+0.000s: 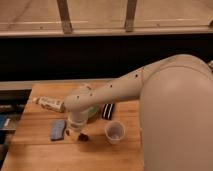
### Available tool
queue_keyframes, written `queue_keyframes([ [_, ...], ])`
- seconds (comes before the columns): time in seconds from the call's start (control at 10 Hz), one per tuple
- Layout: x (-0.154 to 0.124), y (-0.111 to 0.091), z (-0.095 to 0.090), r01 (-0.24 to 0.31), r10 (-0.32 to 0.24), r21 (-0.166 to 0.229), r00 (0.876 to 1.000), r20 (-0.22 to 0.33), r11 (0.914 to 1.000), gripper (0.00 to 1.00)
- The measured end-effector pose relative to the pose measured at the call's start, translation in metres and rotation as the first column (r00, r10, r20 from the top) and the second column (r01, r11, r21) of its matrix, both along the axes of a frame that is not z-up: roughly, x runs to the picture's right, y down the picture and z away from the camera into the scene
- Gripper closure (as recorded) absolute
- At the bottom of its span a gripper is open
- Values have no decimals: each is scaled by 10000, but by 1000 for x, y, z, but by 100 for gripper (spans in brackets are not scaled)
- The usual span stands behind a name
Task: Place the pepper on the white sponge
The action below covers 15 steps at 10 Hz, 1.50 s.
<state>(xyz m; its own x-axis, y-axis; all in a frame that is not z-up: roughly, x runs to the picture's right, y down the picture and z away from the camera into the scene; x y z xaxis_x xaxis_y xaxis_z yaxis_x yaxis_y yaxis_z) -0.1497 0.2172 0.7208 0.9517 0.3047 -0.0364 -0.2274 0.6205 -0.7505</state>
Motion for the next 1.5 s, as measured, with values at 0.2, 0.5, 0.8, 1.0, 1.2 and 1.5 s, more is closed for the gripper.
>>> queue_keyframes([
  [0.2,-6,-14,5,161,-165,135,9995,276,9998,100],
  [0.5,-38,-31,24,469,-481,148,9941,973,9988,100],
  [0.8,-73,-40,40,742,-751,114,9812,1780,9972,100],
  [1.0,-87,-39,45,861,-857,75,9717,2201,9963,100],
  [1.2,-97,-32,48,980,-937,-52,9645,2470,9952,100],
  [1.5,-110,-15,59,1149,-995,-403,9559,2762,9926,100],
])
